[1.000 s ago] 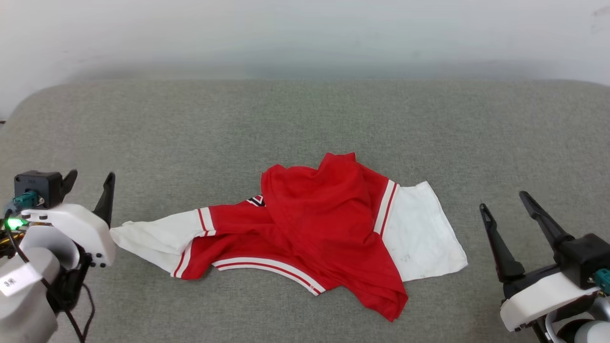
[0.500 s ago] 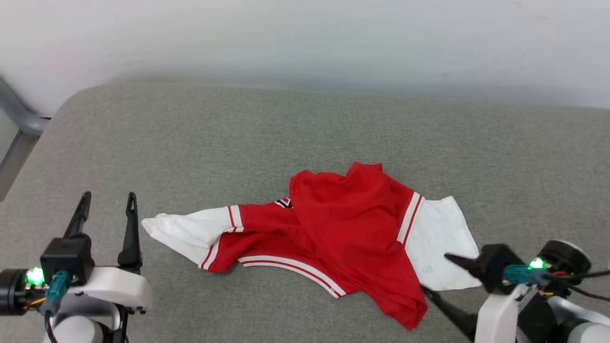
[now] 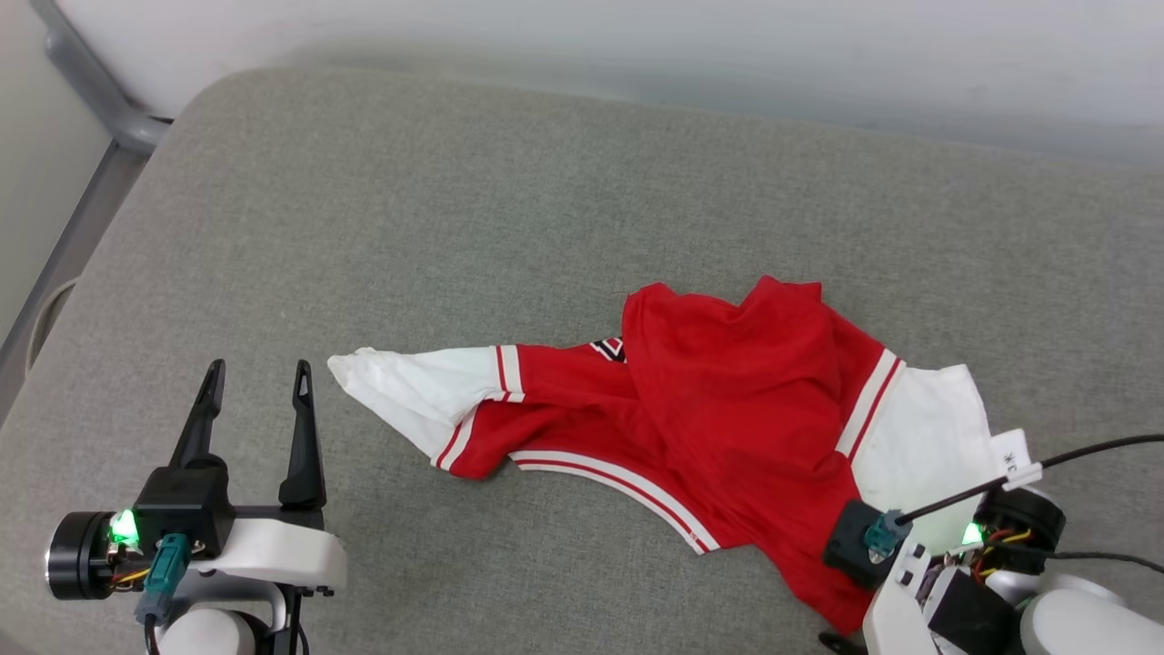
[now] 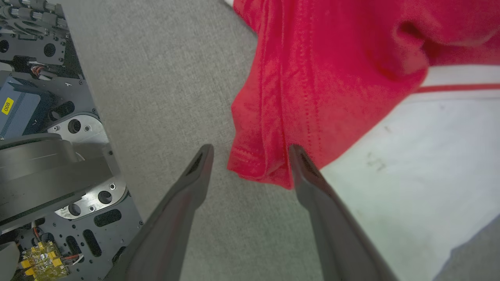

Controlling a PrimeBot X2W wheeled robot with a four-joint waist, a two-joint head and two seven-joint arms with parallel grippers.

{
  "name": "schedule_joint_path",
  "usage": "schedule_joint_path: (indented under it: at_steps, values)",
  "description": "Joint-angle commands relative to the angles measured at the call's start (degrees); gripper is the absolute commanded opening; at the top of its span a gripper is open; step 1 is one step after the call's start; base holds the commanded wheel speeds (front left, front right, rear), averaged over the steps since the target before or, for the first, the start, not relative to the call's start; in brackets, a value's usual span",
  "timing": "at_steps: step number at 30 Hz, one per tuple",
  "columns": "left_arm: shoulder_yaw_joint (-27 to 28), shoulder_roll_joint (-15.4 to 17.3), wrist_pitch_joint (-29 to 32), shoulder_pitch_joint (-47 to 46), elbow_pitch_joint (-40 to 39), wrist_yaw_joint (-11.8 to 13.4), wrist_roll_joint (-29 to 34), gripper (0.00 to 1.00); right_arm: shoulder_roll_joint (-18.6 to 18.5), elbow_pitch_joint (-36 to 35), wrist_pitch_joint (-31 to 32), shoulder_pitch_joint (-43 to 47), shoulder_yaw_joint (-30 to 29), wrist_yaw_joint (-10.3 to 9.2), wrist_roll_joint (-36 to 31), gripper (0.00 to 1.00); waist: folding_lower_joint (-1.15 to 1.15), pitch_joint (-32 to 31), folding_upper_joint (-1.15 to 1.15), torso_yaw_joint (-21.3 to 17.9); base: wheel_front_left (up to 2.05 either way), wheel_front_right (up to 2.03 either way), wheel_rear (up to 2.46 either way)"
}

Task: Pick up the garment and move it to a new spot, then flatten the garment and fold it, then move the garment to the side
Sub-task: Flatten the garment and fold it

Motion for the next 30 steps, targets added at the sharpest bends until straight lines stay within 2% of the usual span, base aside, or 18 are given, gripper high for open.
schedule_joint_path:
  at_steps: [1,10,11,12,13,17,22,30]
  values:
    - [0.4,-0.34,-0.13,-0.3,0.13,-0.42,0.47,1.0,0.38,0.57,-0.31,-0.8,0.45,-0.08,0.3,1.0,0.0,0.98,0.0,0.8,0.0,0.0,0.0]
    - [4.37,-4.54,-0.13,-1.06,1.45,-3.88,4.5,1.0,1.75,11.09,-3.98,-2.87,9.33,-0.08,1.06,1.0,0.0,2.82,0.0,1.17,0.0,0.0,0.0]
    - [4.82,-4.86,-0.14,-0.93,1.58,-4.21,4.83,1.0,1.98,11.71,-4.62,-3.12,9.95,-0.08,1.24,0.68,0.0,2.81,0.0,1.03,0.0,0.0,0.0]
    - [5.27,-5.12,-0.14,-0.78,1.69,-4.45,5.22,1.0,2.28,12.1,-5.65,-3.58,10.42,-0.09,1.47,0.04,0.0,2.77,0.0,0.86,0.0,0.0,0.0]
    - [5.59,-5.43,-0.14,-0.7,1.75,-4.8,5.61,1.0,2.47,12.32,-6.53,-4.16,10.79,-0.09,1.49,0.0,0.0,2.67,0.0,0.69,0.0,0.0,0.0]
    - [7.01,-6.25,-0.14,0.3,2.22,-5.88,7.04,1.0,2.59,11.31,-10.83,-6.55,9.89,-0.07,1.52,0.0,0.0,1.55,0.0,-0.02,0.0,0.0,0.0]
    - [8.47,-6.94,-0.14,1.57,2.4,-6.93,8.28,1.0,1.11,6.16,-14.65,-7.49,5.74,-0.08,1.86,0.0,0.0,-0.32,0.0,-0.83,0.0,0.0,0.0]
    - [10.05,-7.91,-0.14,2.84,2.4,-8.28,9.89,1.0,0.34,-3.4,-15.64,-7.64,-3.05,-0.08,1.13,0.0,0.0,-1.85,0.0,-1.5,0.0,0.0,0.0]
